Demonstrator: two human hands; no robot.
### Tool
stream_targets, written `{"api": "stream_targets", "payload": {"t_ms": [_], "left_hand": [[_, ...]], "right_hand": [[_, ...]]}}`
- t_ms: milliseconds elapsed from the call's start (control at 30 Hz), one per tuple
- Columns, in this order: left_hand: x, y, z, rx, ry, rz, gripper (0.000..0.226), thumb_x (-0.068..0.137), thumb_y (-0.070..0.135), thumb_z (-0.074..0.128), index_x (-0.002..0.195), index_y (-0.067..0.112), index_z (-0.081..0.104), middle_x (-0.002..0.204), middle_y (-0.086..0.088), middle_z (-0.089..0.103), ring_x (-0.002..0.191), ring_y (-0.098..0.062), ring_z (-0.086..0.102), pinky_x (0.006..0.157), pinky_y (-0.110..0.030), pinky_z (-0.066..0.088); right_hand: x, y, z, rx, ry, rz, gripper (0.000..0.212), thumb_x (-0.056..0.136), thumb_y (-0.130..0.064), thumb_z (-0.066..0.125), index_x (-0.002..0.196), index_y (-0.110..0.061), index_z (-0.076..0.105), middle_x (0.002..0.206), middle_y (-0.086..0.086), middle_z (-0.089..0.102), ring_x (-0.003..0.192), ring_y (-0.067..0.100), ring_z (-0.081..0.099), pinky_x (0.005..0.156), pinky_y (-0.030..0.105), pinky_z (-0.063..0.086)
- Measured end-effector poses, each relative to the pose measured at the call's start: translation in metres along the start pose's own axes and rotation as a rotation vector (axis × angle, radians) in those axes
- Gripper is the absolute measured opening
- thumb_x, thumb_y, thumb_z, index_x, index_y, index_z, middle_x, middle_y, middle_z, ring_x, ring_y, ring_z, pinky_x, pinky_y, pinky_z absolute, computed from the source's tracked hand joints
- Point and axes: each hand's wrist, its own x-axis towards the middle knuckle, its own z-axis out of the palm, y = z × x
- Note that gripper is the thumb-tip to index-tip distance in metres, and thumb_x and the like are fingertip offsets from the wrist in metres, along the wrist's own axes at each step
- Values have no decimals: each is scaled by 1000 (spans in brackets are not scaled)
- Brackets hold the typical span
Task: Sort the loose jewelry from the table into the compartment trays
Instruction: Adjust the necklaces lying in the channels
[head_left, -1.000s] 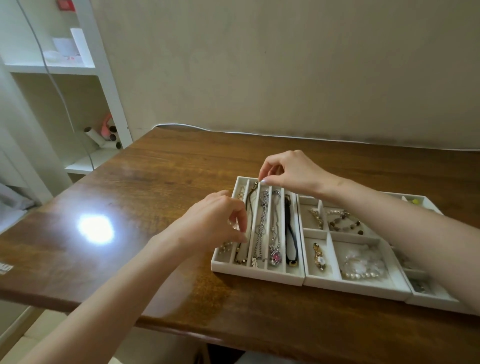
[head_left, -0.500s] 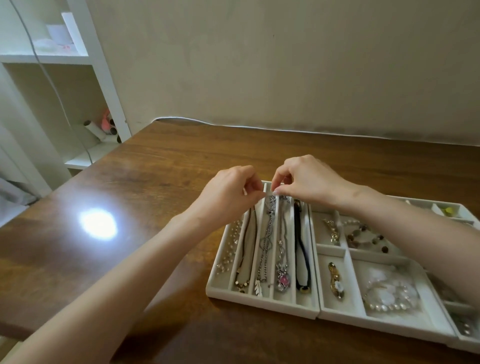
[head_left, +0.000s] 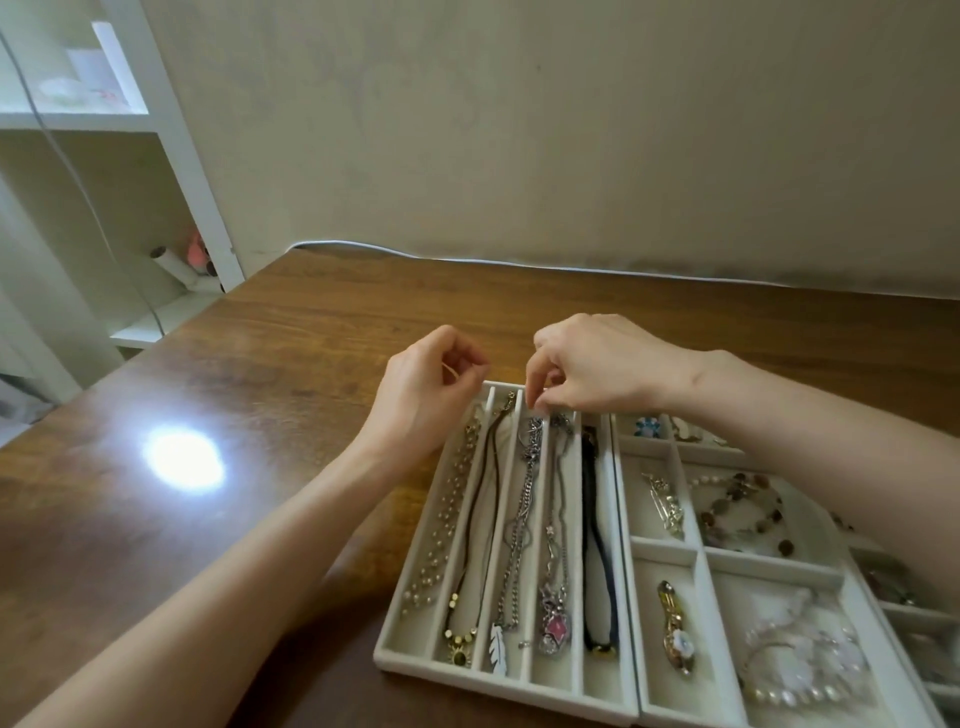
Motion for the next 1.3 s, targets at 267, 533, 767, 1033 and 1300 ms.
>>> {"api": "stream_targets", "payload": {"t_ms": [267, 533, 767, 1033, 1300], "left_hand": [[-1, -4, 0, 8, 52, 26, 10, 85, 9, 62, 81, 18, 61, 70, 11, 56, 58, 3, 48, 56, -8, 38], [-6, 0, 1, 60, 21, 91, 5, 84, 11, 63, 83, 16, 61, 73, 11, 56, 64, -5, 49, 59, -16, 41], [-11, 8, 1, -214, -228, -13, 22, 83, 3, 58, 100, 18, 57, 91, 7, 66, 81, 0, 58, 69, -10, 43], [-17, 15, -2, -493, -409, -140, 30, 82, 7, 67, 108, 9, 53, 95, -6, 73, 93, -14, 69, 91, -30, 50], [-19, 19, -4, -492, -446, -115, 20, 85, 11, 65, 100, 0, 59, 92, -11, 72, 80, -20, 71, 70, -25, 55]], "right_hand": [[16, -21, -5, -55, -215, 168, 28, 72, -44, 76, 83, -21, 66, 74, -5, 60, 77, 18, 60, 58, 26, 40], [21, -31, -3, -72, -237, 244, 32, 76, -33, 75, 68, -17, 49, 71, -2, 54, 63, 14, 51, 48, 25, 32], [14, -12, -34, 510, -246, 313, 10, 77, -23, 77, 73, -15, 73, 73, 0, 73, 61, 6, 61, 56, 18, 44], [1, -4, -32, 1046, -101, 298, 10, 83, -9, 69, 82, -5, 60, 80, 14, 73, 71, 21, 72, 63, 25, 58], [-4, -7, -30, 1188, 71, 299, 10, 85, -10, 67, 84, -6, 58, 71, 9, 65, 60, 15, 66, 56, 25, 56]]}}
